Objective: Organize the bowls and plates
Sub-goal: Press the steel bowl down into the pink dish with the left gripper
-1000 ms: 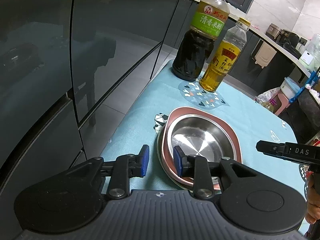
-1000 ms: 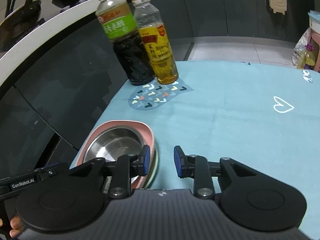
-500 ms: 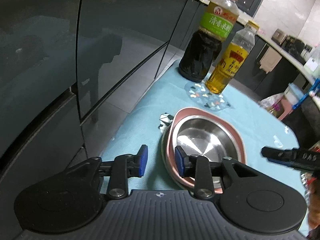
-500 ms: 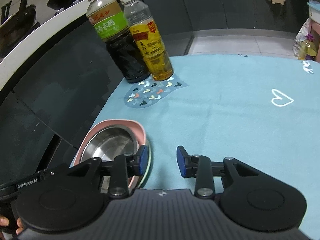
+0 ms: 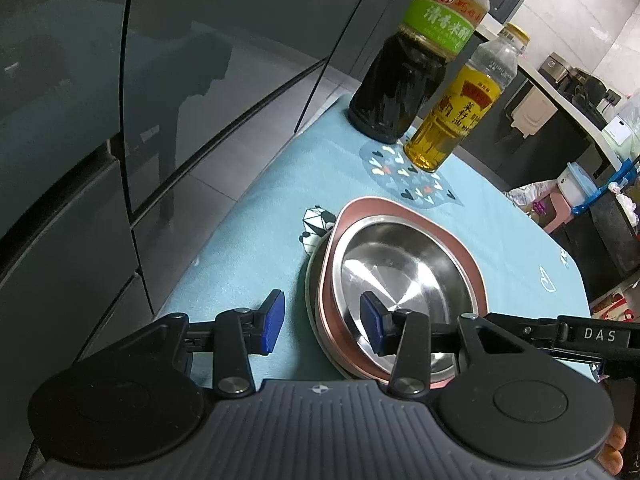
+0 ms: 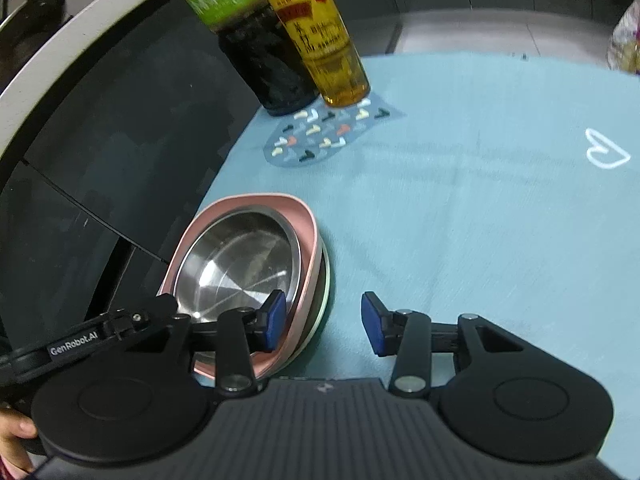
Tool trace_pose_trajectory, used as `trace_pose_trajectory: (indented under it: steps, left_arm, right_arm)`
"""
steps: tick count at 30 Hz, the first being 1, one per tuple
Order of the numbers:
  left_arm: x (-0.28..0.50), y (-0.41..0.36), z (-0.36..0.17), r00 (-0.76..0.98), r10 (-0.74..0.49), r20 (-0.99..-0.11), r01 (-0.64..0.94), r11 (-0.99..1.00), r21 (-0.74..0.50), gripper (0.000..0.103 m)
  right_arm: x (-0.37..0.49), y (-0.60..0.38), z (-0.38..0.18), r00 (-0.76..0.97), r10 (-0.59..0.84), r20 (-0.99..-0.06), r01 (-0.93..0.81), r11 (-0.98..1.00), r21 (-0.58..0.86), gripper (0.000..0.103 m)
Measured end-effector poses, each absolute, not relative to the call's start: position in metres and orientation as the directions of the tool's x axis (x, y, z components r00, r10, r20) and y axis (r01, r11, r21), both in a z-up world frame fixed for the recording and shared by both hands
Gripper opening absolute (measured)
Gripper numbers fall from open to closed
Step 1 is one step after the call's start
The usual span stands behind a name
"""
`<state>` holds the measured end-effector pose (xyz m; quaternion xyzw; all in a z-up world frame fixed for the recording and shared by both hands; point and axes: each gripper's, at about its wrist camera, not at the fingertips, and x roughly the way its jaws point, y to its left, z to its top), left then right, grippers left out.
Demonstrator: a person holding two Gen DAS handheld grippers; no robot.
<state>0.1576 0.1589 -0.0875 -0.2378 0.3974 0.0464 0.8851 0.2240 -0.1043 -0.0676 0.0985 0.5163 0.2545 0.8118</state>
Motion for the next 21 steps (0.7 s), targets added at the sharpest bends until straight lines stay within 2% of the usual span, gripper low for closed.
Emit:
trace_pose_trajectory:
  steps: [21]
  left_arm:
    - [0.17, 0.152, -0.099, 0.672, -0.143, -0.727, -0.219, 0.899, -0.379, 0.04]
  right_arm:
    - [0.233, -0.079, -0.082, 0.265, 0.498, -0.826, -0.31, 0.855, 0.416, 0.031]
